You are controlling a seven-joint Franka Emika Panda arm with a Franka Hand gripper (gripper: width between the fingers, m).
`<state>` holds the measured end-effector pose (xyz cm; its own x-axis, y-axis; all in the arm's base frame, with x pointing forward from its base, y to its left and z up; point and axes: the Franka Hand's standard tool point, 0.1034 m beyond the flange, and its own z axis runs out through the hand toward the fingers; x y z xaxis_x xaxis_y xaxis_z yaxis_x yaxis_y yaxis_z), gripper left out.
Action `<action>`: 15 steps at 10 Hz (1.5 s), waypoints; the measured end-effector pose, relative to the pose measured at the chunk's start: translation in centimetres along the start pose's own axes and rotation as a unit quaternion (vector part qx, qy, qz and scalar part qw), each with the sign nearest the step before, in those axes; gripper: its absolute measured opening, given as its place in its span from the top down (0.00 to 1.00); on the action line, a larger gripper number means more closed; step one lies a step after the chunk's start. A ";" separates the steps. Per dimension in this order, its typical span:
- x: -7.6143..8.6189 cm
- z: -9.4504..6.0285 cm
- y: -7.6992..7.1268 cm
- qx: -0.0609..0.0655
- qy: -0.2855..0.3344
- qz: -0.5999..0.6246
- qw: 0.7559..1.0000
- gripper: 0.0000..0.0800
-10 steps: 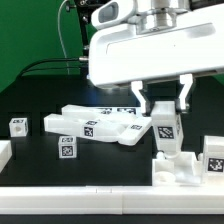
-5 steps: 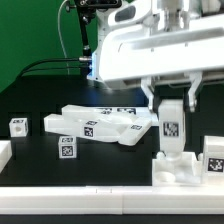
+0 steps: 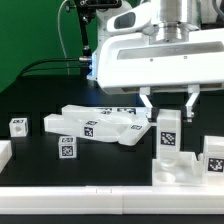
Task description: Assemble chair
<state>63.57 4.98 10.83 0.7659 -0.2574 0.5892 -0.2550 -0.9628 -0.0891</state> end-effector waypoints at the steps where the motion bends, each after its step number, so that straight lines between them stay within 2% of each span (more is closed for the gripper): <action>1: -0.1 0.2 0.3 -0.003 0.005 0.000 1.000 0.64; 6: 0.6 0.8 0.5 -0.005 0.021 0.000 1.000 0.64; 10: -0.5 1.7 0.3 -0.008 0.015 -0.007 1.000 0.64; 15: -0.5 1.8 0.3 -0.008 0.017 -0.008 1.000 0.64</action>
Offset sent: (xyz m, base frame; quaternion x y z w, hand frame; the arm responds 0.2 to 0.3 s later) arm 0.0116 0.0024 -0.0032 -0.0021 0.0030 0.0062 1.0000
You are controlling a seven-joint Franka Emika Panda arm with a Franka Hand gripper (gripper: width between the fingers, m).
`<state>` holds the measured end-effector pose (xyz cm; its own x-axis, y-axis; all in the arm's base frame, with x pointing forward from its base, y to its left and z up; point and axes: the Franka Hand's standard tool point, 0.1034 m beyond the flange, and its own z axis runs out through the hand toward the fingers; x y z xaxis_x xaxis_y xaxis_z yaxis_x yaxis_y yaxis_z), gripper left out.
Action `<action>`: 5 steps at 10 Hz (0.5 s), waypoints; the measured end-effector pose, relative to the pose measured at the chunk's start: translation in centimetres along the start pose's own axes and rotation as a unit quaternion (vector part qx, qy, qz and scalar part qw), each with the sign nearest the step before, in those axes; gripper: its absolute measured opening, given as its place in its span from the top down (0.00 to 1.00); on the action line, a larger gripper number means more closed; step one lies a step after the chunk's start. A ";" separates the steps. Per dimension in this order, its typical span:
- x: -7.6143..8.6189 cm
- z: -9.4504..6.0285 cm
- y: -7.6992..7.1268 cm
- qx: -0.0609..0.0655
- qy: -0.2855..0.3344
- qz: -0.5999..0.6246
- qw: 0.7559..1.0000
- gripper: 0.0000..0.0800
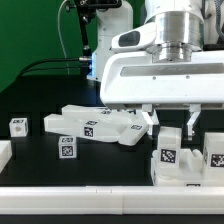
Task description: Assemble chair
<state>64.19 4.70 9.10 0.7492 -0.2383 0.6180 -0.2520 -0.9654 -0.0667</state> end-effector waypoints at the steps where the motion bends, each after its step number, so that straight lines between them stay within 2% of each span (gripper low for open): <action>1: 0.0 0.0 0.0 0.000 -0.006 0.001 1.000 0.64; 2: 0.1 0.0 0.1 0.001 -0.019 0.001 1.000 0.64; 3: 1.0 -0.3 0.6 0.002 -0.020 0.007 1.000 0.38; 4: 1.0 -0.3 0.8 0.003 -0.041 0.013 0.999 0.38; 5: 0.7 -0.1 0.6 0.007 -0.095 0.021 0.995 0.23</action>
Offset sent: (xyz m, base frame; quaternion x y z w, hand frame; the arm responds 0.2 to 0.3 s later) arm 0.0066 -0.0013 0.0149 0.0317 -0.0640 0.0299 0.9970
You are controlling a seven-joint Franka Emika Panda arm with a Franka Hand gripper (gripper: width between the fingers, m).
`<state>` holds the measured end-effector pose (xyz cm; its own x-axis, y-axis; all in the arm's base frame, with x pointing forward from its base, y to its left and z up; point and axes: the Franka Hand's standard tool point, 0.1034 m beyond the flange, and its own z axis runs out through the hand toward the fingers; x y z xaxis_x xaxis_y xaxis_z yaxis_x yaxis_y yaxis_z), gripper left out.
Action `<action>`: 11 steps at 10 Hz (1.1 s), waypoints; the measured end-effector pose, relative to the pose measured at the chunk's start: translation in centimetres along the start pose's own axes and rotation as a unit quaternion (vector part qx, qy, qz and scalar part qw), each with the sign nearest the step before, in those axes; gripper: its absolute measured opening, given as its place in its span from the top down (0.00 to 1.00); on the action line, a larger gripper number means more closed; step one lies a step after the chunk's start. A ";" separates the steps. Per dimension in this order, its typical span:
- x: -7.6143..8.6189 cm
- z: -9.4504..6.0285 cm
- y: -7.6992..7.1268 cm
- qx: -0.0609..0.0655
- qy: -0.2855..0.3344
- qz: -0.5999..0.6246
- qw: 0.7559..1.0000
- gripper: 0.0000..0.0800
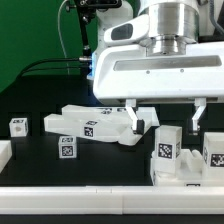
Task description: Assemble chair
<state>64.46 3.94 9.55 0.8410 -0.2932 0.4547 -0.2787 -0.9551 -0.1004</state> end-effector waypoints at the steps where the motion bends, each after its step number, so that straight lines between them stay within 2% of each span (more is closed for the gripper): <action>1: 0.3 0.1 -0.1 0.002 -0.035 0.006 0.999 0.19; 4: -0.6 0.5 0.1 0.006 -0.126 0.020 0.992 0.19; 6: -1.7 0.5 -0.3 0.007 -0.218 0.043 0.975 0.19; 8: -1.6 0.6 -0.5 0.003 -0.220 0.052 0.974 0.19; 9: -1.6 0.7 -0.4 0.002 -0.220 0.054 0.974 0.33; 10: -1.6 0.7 -0.5 -0.004 -0.220 0.086 0.972 0.33; 11: -1.6 0.7 -0.4 -0.013 -0.220 0.121 0.968 0.56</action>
Offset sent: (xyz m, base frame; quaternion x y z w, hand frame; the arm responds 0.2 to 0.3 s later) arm -0.0050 0.0067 -0.0067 0.0102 -0.1356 0.0259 0.9904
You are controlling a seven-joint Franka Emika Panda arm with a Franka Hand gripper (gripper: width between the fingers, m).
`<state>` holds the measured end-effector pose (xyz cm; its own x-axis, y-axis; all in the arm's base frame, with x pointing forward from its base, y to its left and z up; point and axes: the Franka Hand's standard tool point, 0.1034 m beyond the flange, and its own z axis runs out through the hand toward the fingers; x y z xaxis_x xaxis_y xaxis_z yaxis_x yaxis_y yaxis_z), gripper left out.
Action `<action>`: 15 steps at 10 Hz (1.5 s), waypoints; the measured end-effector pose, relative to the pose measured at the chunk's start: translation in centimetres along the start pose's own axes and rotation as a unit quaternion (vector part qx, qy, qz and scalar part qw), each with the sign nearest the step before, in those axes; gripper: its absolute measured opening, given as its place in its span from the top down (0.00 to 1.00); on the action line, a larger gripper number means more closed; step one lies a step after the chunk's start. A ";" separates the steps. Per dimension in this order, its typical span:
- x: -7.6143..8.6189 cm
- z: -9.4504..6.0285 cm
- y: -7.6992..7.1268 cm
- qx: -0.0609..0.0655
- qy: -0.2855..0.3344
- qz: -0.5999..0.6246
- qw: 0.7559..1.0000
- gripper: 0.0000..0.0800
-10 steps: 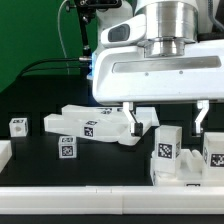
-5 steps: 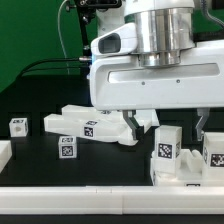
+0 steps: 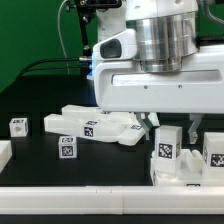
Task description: Assemble chair
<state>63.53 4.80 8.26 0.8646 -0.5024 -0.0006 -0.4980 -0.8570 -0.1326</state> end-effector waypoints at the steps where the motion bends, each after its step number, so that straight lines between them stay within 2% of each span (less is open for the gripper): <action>1: 0.1 0.0 0.1 0.000 0.000 0.023 1.000 0.64; 3: 0.5 0.1 0.3 0.002 -0.002 0.113 0.994 0.64; 4: 0.8 0.1 0.1 -0.002 -0.006 0.180 0.984 0.64; 5: 1.1 0.2 0.0 0.003 -0.002 0.256 0.967 0.64; 7: 1.4 0.3 -0.2 0.008 0.006 0.425 0.905 0.64; 9: 1.5 0.3 0.0 0.015 0.006 0.494 0.869 0.64; 11: 1.4 0.3 0.0 0.014 0.007 0.472 0.881 0.64; 12: 1.3 0.3 -0.1 0.004 0.006 0.410 0.912 0.51; 13: 1.3 0.1 -0.3 -0.002 0.005 0.324 0.946 0.34; 14: 1.1 0.2 -0.5 -0.002 0.004 0.258 0.966 0.23; 15: 0.7 0.3 -0.8 -0.004 0.002 0.228 0.974 0.23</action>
Offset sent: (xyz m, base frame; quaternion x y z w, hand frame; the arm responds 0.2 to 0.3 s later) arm 0.0122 0.0004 -0.0191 -0.0602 -0.0564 0.2717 0.9588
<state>64.59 5.15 8.06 0.5525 -0.8318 -0.0529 -0.8310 -0.5449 -0.1119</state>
